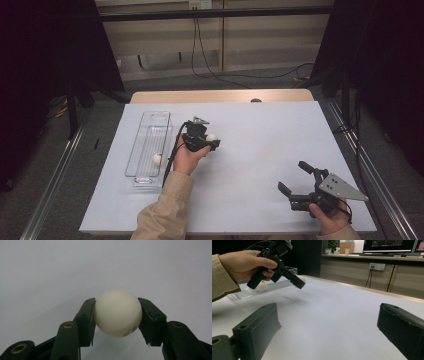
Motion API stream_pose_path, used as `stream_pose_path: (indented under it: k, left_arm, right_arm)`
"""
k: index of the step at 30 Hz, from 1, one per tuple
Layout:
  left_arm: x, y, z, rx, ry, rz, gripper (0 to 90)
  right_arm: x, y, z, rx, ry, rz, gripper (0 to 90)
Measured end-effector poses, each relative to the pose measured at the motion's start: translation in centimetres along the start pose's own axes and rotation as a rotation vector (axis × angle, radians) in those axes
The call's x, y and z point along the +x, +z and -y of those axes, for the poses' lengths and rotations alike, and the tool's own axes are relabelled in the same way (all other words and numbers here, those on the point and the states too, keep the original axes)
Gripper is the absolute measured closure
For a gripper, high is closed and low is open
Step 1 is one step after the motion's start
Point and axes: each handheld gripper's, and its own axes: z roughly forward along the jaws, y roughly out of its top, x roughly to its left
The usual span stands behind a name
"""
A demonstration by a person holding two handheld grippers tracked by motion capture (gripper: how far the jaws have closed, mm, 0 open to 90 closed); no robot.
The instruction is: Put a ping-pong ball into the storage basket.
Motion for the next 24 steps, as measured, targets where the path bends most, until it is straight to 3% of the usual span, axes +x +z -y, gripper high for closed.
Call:
stream_pose_path:
  k: [24]
  left_arm:
    - [0.8,-2.0,-0.1,-0.012,-0.008,-0.013,51.0]
  right_arm:
    - [0.1,0.2,-0.1,-0.003,-0.002,-0.006,2.9]
